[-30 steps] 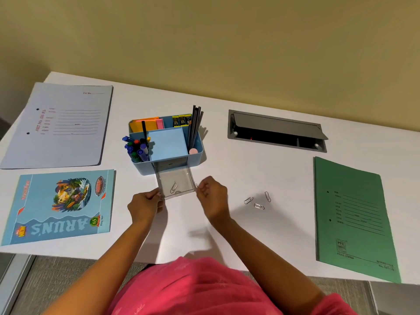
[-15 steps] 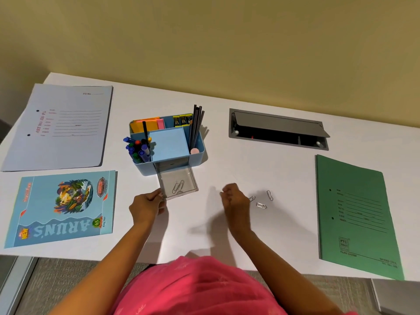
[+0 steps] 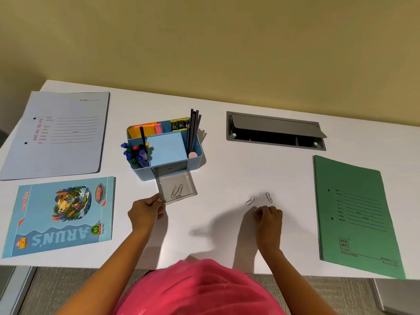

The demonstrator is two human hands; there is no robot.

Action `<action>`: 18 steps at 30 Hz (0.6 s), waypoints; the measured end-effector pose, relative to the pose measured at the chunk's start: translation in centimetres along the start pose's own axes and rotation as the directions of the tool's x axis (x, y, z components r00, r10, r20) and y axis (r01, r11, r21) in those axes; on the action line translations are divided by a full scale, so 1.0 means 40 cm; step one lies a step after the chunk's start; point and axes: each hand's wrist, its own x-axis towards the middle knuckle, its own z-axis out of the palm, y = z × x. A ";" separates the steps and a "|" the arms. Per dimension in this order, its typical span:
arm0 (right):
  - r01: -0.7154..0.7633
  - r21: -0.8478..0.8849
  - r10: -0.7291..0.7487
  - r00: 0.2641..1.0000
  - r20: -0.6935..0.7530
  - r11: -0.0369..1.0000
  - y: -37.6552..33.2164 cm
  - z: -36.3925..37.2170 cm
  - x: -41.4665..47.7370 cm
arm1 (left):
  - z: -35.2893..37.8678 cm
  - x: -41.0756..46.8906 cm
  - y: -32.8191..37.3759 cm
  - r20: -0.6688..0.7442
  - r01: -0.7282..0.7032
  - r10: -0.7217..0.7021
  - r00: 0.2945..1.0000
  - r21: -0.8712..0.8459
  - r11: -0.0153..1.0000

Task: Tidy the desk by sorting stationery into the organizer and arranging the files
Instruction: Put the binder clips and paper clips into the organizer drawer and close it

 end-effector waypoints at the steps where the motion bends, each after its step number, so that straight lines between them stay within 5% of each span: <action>1: -0.020 -0.019 0.020 1.000 0.009 1.000 -0.001 0.004 0.004 | 0.000 0.000 0.000 0.001 -0.002 0.002 1.000 0.005 1.000; 8: -0.070 -0.086 0.089 0.967 0.238 0.994 -0.033 0.004 0.049 | -0.003 0.001 0.001 -0.008 -0.005 0.005 1.000 0.032 0.999; 14: -0.032 0.404 -0.068 0.971 0.231 0.914 -0.190 0.001 0.029 | -0.001 -0.002 0.003 -0.003 0.011 -0.011 1.000 0.022 1.000; 18: 0.085 0.513 -0.238 0.941 0.241 0.854 -0.339 0.008 0.027 | -0.001 -0.003 0.004 -0.007 -0.001 0.002 1.000 0.027 1.000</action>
